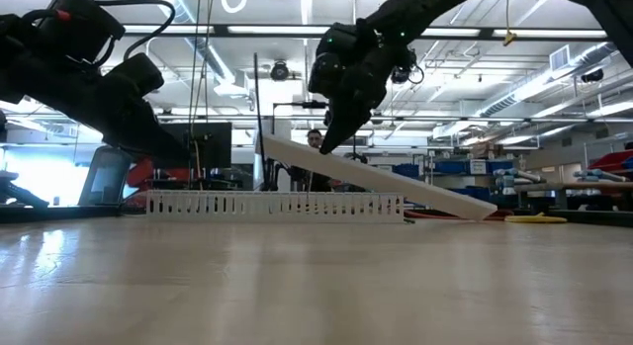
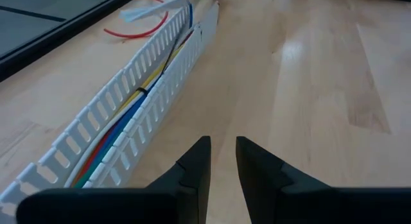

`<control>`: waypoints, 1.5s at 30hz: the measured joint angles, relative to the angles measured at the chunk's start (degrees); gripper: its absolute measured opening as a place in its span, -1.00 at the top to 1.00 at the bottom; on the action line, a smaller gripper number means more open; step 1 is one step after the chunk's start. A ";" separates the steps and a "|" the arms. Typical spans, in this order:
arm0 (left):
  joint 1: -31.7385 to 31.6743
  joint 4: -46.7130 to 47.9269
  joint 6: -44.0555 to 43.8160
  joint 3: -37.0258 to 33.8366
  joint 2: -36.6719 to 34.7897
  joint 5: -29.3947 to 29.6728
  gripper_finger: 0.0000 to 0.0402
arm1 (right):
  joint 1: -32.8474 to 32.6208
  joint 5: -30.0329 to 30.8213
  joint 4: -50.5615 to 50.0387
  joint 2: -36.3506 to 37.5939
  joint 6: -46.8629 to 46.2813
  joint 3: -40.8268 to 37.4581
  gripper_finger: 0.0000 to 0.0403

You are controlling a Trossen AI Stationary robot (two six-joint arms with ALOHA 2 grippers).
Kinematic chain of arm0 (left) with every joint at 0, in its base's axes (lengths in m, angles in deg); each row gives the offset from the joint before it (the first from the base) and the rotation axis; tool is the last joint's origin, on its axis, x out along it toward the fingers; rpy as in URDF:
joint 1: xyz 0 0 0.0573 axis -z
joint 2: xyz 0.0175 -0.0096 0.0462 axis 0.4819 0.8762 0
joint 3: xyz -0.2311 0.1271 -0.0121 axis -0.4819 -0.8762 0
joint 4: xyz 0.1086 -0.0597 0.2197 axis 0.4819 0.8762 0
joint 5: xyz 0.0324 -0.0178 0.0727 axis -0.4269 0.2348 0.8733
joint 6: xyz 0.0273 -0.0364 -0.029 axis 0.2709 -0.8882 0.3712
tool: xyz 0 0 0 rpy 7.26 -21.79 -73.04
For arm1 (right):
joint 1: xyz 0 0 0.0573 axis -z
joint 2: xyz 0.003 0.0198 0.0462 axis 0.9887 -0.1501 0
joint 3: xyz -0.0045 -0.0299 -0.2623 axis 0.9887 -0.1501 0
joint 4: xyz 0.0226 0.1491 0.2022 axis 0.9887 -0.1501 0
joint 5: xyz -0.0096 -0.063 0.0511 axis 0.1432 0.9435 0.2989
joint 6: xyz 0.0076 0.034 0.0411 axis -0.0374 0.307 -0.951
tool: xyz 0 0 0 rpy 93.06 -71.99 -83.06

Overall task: Ziptie cables
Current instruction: Close the white cable duct

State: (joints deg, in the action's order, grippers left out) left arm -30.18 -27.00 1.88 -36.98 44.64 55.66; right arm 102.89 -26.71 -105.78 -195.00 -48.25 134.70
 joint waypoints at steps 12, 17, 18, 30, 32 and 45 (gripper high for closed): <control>0.00 -0.09 -0.02 0.00 0.01 0.00 0.59 | 0.98 -2.62 0.82 0.00 -1.75 -0.26 0.90; 0.00 -0.11 -0.04 0.00 0.01 -0.02 0.59 | 1.01 -2.31 0.87 0.00 -3.17 -0.28 0.73; 0.00 -0.13 -0.04 0.00 0.01 0.00 0.59 | 1.01 -2.30 0.76 0.02 -3.19 -0.26 0.70; 0.00 -0.07 -0.27 0.00 0.01 -0.03 0.59 | 2.01 0.97 -5.07 0.28 -6.66 -0.28 0.54; 0.00 -0.08 -0.28 0.00 0.01 -0.02 0.59 | 2.31 3.41 -9.83 0.58 -6.30 -0.28 0.56; 0.00 0.04 -1.76 0.00 -0.02 -0.07 0.59 | 1.79 11.28 -23.27 20.89 -11.81 -8.16 0.73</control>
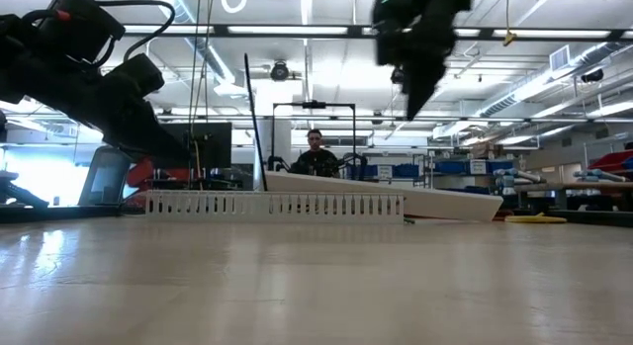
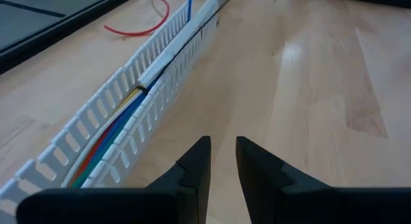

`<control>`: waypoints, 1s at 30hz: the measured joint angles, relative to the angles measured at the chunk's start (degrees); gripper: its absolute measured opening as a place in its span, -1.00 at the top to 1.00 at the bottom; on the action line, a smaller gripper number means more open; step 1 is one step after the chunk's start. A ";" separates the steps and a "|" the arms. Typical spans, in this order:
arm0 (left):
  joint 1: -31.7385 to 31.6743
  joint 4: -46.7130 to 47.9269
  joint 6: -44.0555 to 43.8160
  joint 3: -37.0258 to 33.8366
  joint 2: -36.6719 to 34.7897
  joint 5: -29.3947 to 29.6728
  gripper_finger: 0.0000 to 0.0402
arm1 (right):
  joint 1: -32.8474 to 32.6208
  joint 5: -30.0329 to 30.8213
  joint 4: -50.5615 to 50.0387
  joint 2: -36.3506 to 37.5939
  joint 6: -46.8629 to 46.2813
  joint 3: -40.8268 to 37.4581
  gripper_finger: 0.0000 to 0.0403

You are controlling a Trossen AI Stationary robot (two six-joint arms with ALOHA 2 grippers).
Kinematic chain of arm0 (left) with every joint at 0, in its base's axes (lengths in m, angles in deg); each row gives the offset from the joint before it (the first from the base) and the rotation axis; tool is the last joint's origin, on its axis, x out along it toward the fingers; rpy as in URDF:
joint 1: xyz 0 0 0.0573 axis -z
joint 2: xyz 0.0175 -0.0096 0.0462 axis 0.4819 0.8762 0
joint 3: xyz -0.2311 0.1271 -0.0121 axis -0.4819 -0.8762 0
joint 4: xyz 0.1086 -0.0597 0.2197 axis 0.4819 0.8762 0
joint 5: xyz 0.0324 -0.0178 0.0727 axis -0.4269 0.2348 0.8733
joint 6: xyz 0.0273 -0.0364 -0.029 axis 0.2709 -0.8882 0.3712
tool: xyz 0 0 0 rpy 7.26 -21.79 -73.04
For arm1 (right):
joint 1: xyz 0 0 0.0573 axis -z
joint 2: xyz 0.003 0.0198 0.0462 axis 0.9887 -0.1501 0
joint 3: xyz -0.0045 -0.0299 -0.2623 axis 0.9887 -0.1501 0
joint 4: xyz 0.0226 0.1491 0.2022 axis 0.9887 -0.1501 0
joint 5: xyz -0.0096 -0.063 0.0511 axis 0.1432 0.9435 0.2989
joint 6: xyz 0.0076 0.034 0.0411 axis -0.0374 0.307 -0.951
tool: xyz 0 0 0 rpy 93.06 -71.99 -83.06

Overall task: Ziptie cables
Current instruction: Close the white cable duct

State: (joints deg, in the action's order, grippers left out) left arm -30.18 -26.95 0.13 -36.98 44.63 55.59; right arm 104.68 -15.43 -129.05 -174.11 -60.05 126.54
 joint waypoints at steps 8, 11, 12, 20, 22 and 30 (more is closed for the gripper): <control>0.02 -0.26 -0.21 0.00 0.00 0.00 0.59 | -2.85 8.87 4.08 29.16 -20.20 -29.88 0.76; 0.01 -0.32 -0.20 0.01 0.00 0.03 0.59 | -4.20 9.79 12.31 40.86 -27.55 -43.91 0.77; 0.02 -0.41 -0.09 0.01 0.00 0.13 0.59 | -4.46 9.85 15.55 44.46 -28.82 -48.50 0.77; -0.02 -4.69 0.38 0.00 0.01 1.92 0.59 | -1.90 15.15 40.25 57.76 -36.23 -66.29 0.79; -0.02 -5.57 0.42 0.00 0.00 2.00 0.59 | -1.13 16.96 39.33 57.82 -38.58 -66.37 0.80; -0.02 -6.44 3.13 0.00 0.00 2.10 0.59 | -0.76 16.50 43.55 55.13 -37.07 -66.37 0.87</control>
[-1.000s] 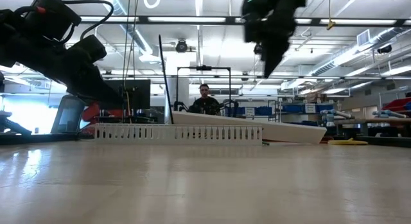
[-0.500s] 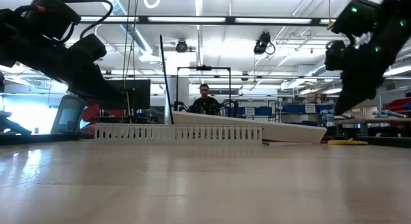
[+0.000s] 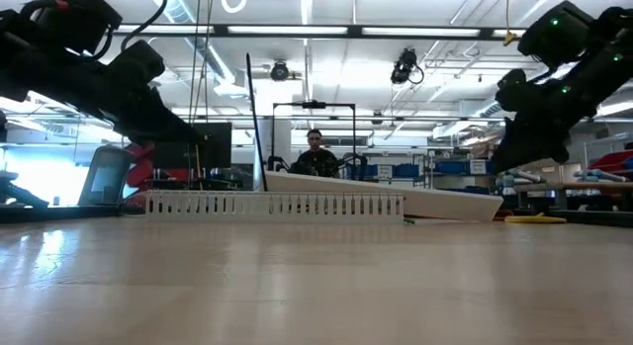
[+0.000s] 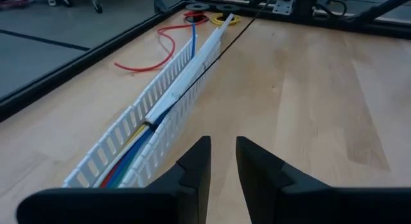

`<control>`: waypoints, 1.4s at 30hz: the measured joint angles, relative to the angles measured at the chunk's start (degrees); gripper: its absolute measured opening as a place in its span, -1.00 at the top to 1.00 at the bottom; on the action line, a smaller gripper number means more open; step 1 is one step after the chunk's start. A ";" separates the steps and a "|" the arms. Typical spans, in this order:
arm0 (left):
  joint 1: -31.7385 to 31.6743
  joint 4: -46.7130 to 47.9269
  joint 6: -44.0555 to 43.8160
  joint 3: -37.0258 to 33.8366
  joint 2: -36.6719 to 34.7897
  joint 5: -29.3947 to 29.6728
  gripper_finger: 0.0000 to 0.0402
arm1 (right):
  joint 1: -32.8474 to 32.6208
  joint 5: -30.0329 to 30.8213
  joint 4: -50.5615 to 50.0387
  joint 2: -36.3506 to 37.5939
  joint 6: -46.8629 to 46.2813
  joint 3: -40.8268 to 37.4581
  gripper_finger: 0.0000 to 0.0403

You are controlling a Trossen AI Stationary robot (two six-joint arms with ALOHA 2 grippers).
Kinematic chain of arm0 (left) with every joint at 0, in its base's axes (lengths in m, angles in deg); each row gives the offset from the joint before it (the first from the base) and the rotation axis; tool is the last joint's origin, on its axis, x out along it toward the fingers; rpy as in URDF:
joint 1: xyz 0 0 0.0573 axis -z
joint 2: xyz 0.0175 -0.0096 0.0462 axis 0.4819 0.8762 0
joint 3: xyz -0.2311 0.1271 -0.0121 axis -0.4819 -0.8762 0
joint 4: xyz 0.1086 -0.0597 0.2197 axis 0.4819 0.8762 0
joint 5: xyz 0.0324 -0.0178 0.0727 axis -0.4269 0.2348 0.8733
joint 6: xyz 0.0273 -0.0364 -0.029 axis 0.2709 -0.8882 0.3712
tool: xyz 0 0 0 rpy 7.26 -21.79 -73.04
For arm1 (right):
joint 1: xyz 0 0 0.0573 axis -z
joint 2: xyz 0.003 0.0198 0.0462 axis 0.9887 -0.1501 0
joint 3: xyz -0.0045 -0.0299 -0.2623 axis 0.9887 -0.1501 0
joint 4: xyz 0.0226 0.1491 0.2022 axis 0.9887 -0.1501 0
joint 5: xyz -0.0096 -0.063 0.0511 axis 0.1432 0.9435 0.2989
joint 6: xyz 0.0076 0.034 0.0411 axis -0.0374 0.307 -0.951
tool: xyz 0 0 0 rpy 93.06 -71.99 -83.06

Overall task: Ziptie cables
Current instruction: Close the white cable duct

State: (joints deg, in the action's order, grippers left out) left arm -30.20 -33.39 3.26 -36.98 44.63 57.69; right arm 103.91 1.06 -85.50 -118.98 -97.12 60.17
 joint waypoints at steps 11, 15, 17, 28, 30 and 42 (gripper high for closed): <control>0.00 -0.13 -1.25 0.00 0.00 0.02 0.59 | -2.20 17.17 -10.07 -6.93 6.57 3.69 0.98; 0.00 -0.08 -1.27 0.00 0.00 0.02 0.59 | -3.25 16.87 -10.35 -11.04 11.30 3.76 0.91; 0.00 -0.22 -1.27 0.01 0.00 0.02 0.59 | -3.76 16.62 -9.44 -13.26 12.25 3.76 0.85; 0.00 -0.03 -1.38 0.00 0.00 0.04 0.59 | -5.35 19.45 -3.84 -20.02 18.25 3.78 0.34; 0.00 -0.02 -1.36 0.00 0.00 0.04 0.59 | -5.35 22.35 -3.33 -20.55 20.76 3.78 0.25; 0.00 -0.09 1.51 0.00 0.00 0.08 0.59 | -1.90 19.07 8.73 -28.91 32.77 3.82 0.40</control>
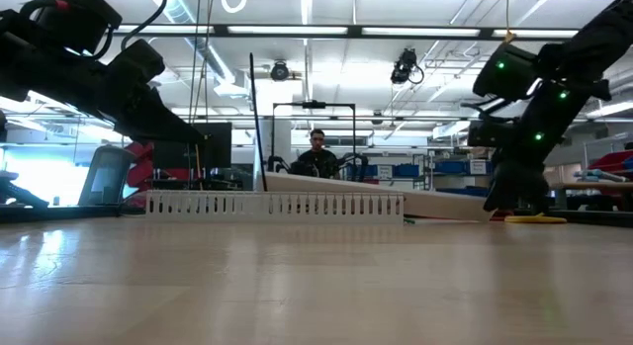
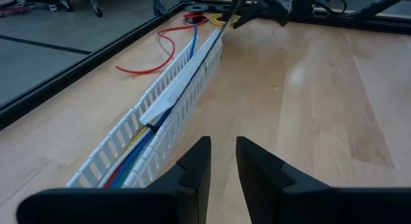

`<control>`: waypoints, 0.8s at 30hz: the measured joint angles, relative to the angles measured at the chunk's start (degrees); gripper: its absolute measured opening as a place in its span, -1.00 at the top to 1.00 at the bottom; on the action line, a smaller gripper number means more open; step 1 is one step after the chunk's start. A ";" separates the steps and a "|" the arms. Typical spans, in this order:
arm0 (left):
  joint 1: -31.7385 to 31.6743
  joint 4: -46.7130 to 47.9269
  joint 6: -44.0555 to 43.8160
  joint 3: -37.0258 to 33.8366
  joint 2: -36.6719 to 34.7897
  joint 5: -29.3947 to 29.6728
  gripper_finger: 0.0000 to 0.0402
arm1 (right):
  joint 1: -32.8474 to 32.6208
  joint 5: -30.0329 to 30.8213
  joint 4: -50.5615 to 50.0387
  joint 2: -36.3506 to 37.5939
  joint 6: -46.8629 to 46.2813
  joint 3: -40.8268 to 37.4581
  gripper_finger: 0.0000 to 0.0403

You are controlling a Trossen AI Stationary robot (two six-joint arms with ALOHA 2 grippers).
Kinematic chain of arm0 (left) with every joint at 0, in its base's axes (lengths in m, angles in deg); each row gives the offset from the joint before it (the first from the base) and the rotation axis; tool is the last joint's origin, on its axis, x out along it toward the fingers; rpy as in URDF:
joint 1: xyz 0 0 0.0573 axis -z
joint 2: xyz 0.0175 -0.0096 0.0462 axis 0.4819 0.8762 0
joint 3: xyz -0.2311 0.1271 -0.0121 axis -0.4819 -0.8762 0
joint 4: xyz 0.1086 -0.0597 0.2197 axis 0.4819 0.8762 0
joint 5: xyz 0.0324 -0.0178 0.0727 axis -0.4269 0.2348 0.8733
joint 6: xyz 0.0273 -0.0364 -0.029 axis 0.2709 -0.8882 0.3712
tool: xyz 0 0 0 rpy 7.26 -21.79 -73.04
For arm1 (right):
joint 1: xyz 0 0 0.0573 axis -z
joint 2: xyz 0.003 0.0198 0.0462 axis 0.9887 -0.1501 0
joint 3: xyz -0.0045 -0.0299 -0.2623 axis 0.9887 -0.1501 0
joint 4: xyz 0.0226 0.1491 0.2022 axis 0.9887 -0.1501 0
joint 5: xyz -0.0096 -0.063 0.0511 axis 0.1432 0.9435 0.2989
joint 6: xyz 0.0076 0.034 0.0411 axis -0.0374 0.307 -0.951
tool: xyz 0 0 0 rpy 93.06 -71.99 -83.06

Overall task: Ziptie cables
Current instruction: Close the white cable duct

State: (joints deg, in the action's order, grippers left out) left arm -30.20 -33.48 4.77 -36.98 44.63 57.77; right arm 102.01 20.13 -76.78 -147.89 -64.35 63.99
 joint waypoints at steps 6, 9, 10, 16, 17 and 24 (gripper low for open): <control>-0.02 -0.01 -0.17 0.00 0.02 -0.01 0.59 | 2.57 -6.92 3.45 -2.33 -0.70 0.39 0.93; 0.00 0.04 -0.28 0.00 0.00 -0.01 0.59 | 2.80 -9.08 3.14 -1.36 -7.70 0.97 0.94; -0.02 0.10 -0.29 0.01 0.02 -0.01 0.59 | 2.73 -10.93 2.62 -0.66 -9.47 1.28 0.95; -0.02 -0.02 -0.29 0.01 0.02 -0.01 0.59 | 0.38 -23.31 3.10 4.96 -22.98 2.29 0.97; -0.02 -0.20 -0.31 0.00 0.02 -0.01 0.59 | -0.37 -24.72 3.11 5.96 -25.80 2.29 0.98; 0.00 0.37 -0.57 0.02 0.02 -0.03 0.59 | -11.25 -28.07 1.08 10.89 -49.23 2.29 0.98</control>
State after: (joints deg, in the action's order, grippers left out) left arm -30.20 -33.11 4.20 -36.96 44.65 57.74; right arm 90.77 -7.94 -75.70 -137.00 -113.58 66.29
